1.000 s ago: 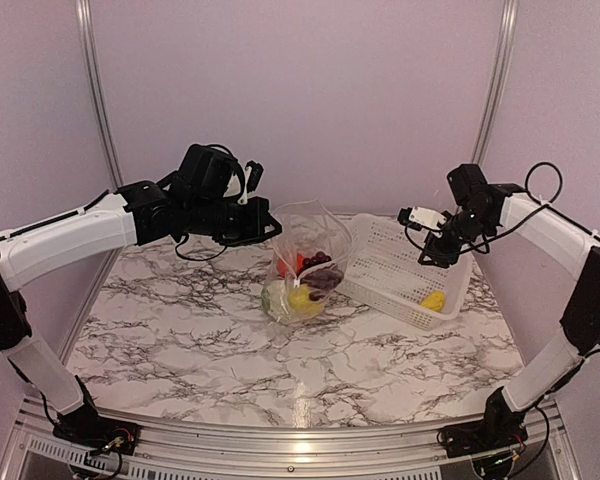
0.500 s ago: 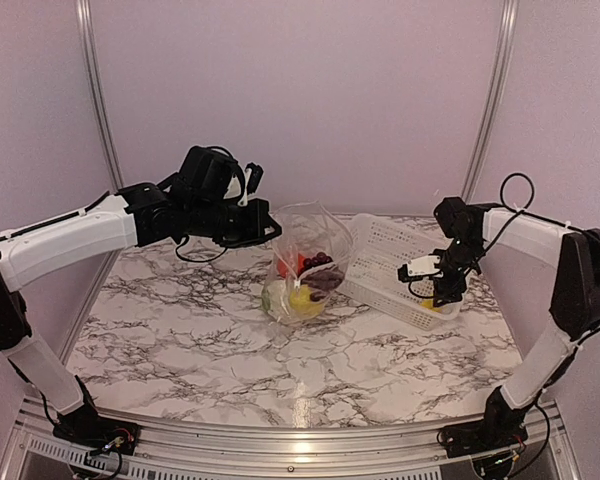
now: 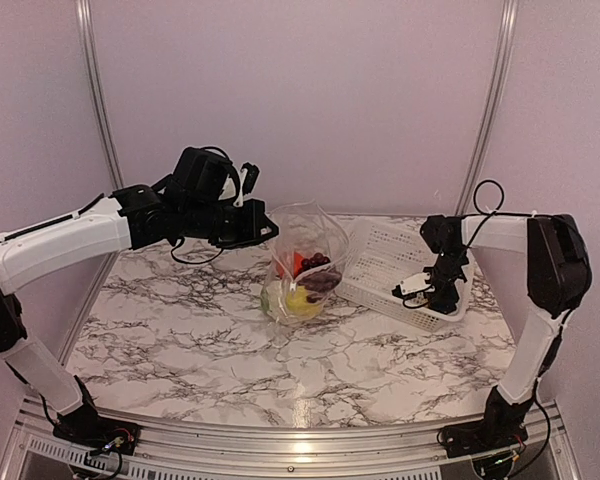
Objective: Place the food in the zip-top bag and seal the zipper
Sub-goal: Pick up the fake fruit from the bin, then place the fake fruit in the zipper food storage bag.
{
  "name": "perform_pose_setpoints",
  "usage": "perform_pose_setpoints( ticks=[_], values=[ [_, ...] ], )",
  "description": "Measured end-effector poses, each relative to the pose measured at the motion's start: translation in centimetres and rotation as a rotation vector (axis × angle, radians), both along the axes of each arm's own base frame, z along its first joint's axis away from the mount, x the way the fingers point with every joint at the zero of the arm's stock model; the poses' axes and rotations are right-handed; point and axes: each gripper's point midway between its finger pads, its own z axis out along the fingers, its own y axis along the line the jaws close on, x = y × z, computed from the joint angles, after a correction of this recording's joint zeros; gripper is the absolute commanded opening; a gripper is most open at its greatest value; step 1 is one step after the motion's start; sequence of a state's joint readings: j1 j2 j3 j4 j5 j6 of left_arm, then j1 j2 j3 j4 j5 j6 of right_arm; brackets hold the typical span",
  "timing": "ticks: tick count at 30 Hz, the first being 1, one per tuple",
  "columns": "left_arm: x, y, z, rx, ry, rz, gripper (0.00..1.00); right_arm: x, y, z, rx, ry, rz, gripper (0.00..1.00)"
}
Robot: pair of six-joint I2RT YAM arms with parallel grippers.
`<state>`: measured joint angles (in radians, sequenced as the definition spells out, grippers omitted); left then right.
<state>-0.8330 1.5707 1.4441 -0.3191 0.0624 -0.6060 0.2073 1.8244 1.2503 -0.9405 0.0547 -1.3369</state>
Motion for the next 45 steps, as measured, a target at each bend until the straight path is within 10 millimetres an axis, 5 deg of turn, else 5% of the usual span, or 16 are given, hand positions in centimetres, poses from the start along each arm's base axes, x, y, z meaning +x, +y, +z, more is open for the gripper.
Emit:
perform_pose_setpoints(
  ticks=[5, 16, 20, 24, 29, 34, 39, 45],
  values=[
    [0.0, 0.0, -0.1, 0.001, 0.001, 0.0, 0.0, 2.3, 0.8, -0.1, 0.053, -0.01, -0.05, 0.47],
    [0.0, 0.0, -0.1, 0.001, 0.0, 0.001, 0.0, 6.9, 2.7, 5.1, 0.234, -0.11, -0.16, 0.21],
    [0.0, 0.1, -0.1, 0.001, 0.001, 0.001, 0.0, 7.5, 4.5, 7.9, 0.353, -0.116, -0.19, 0.23],
    [0.0, 0.1, -0.1, 0.001, 0.001, 0.001, 0.0, 7.4, 7.7, 13.9, 0.564, -0.117, -0.192, 0.26],
    [0.1, 0.1, -0.1, 0.002, 0.002, 0.002, 0.0, 5.2, 13.0, 26.3, 0.928, -0.169, -0.086, 0.24],
    [0.3, -0.2, -0.2, 0.002, 0.003, 0.0, 0.0, -2.2, 19.0, 35.7, 1.245, -0.134, 0.083, 0.24],
    [0.3, -0.2, -0.1, -0.001, 0.004, -0.002, 0.0, -7.3, 23.5, 37.5, 1.407, 0.024, 0.183, 0.24],
    [0.3, -0.3, 0.0, -0.003, 0.004, -0.004, 0.0, -7.2, 28.1, 35.2, 1.435, 0.145, 0.192, 0.3]
  ],
)
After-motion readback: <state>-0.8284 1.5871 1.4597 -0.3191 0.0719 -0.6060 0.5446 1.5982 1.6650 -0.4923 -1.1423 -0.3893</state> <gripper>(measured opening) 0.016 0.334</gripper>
